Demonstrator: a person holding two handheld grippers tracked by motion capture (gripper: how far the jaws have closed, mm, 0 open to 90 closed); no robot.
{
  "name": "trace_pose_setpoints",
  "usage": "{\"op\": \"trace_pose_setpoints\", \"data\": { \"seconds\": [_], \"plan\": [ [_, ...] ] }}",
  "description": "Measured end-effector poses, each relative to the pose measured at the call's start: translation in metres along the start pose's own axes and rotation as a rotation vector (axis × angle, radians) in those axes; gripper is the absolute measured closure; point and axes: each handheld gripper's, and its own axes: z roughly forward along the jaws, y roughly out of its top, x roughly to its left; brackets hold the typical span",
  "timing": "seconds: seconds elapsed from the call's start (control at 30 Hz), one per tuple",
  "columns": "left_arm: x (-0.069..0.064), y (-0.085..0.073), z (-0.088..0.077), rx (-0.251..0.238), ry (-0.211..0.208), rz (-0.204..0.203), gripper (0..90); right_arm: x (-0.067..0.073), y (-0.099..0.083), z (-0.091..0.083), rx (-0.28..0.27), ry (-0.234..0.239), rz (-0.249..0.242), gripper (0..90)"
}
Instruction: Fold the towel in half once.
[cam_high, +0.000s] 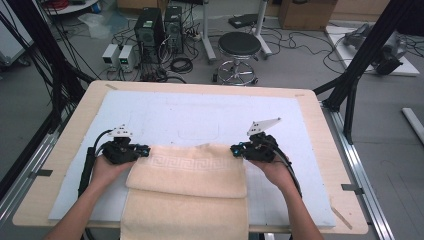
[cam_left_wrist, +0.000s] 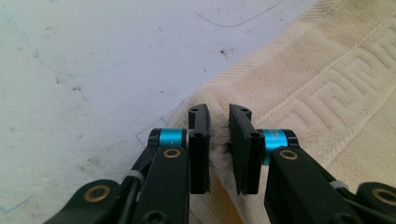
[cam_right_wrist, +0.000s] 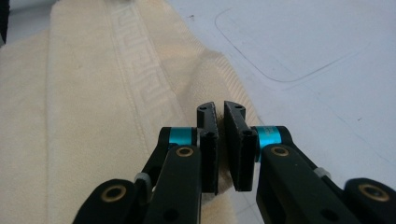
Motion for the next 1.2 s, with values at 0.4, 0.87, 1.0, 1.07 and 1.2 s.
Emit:
{"op": "trace_pose_setpoints", "data": {
  "seconds": [0.4,0.87,1.0,1.07,1.2],
  "plan": [
    [-0.029,0.003,-0.066,-0.191,-0.064,0.055,79.9,0.029,0.005,-0.029,-0.09,0.018,-0.059,84.5],
    [-0.09,-0.056,-0.134,-0.19,-0.194,0.16,63.7,0.118,-0.036,-0.077,-0.134,0.111,-0.13,68.0],
    [-0.075,-0.052,-0.114,-0.167,-0.148,0.15,60.6,0.098,-0.035,-0.06,-0.086,0.054,-0.102,61.3],
    [-0.063,-0.048,-0.101,-0.15,-0.116,0.134,58.1,0.084,-0.033,-0.049,-0.054,0.018,-0.091,57.8],
    [-0.042,-0.038,-0.077,-0.13,-0.069,0.111,56.9,0.057,-0.029,-0.031,-0.013,-0.039,-0.079,53.6]
  ]
}}
